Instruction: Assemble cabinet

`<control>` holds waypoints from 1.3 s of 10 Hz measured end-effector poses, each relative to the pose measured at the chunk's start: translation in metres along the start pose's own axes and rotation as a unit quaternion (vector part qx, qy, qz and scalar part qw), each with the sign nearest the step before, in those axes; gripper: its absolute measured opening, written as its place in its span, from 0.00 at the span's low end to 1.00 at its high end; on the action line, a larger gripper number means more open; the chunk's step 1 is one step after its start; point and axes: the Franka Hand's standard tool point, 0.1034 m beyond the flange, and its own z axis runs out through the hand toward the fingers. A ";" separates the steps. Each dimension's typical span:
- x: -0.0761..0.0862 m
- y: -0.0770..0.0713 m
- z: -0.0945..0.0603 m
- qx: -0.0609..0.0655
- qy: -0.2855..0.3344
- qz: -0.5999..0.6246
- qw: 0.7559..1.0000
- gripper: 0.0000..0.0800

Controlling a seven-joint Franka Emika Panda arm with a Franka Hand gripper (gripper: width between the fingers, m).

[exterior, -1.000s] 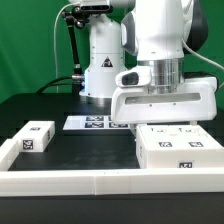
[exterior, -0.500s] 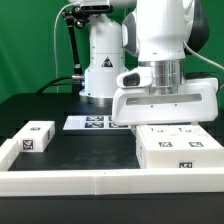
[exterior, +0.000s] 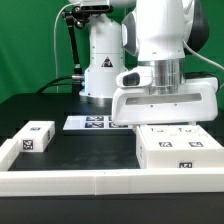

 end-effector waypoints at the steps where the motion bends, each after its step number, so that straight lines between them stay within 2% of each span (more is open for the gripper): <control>1: 0.000 0.000 0.000 0.000 0.000 -0.001 1.000 0.52; 2: 0.000 0.000 0.000 0.000 0.000 -0.004 1.000 0.29; 3: 0.000 0.000 0.000 0.000 0.001 -0.007 1.000 0.27; 10: 0.000 0.000 0.000 0.000 0.001 -0.008 1.000 0.27; 13: 0.005 -0.004 -0.031 -0.002 -0.011 -0.011 1.000 0.27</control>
Offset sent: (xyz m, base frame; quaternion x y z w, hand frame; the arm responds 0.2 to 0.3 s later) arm 0.0000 0.0000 0.0000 0.0000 0.0000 0.0000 1.0000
